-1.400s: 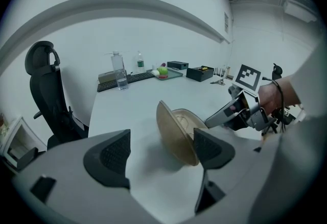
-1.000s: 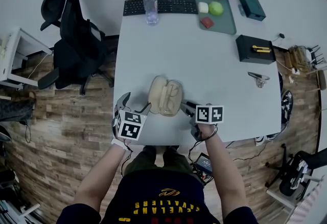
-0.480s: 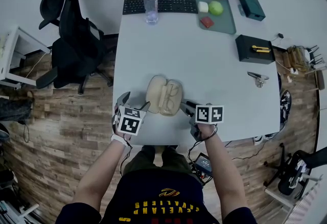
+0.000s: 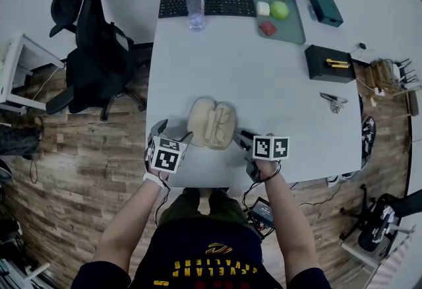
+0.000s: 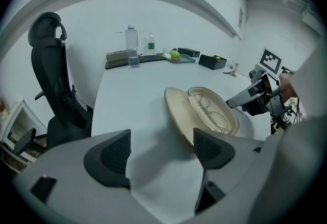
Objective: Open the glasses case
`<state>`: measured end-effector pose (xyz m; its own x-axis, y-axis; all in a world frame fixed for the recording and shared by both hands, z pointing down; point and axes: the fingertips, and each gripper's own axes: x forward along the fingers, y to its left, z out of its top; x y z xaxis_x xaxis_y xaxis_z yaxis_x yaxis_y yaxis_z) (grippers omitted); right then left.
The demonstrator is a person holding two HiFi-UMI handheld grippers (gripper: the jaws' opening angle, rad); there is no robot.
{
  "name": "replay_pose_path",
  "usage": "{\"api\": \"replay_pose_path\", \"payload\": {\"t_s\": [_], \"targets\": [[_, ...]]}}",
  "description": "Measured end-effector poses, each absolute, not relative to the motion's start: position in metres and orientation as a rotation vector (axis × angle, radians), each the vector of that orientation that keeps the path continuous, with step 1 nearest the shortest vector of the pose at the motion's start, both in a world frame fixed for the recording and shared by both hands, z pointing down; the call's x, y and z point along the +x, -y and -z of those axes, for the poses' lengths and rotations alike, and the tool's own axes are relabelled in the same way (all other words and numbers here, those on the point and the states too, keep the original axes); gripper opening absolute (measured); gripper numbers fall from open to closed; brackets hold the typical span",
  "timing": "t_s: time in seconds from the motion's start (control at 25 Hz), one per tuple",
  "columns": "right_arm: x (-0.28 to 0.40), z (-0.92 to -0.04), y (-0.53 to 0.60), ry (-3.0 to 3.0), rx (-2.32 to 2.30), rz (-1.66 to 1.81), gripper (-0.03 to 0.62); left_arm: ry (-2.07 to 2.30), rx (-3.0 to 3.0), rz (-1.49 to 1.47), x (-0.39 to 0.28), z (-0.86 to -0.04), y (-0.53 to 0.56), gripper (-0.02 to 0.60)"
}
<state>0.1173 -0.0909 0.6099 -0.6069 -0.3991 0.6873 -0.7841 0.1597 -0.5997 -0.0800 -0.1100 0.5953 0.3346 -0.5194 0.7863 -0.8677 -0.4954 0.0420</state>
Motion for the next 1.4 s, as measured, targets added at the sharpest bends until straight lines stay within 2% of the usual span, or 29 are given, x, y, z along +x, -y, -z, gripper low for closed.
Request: {"api": "replay_pose_path", "payload": {"t_s": [1.4], "targets": [[0.116, -0.615, 0.096, 2.035, 1.148, -1.453, 0.170, 1.163, 2.120, -1.065, -0.077, -0.623, 0.114, 0.399]]}}
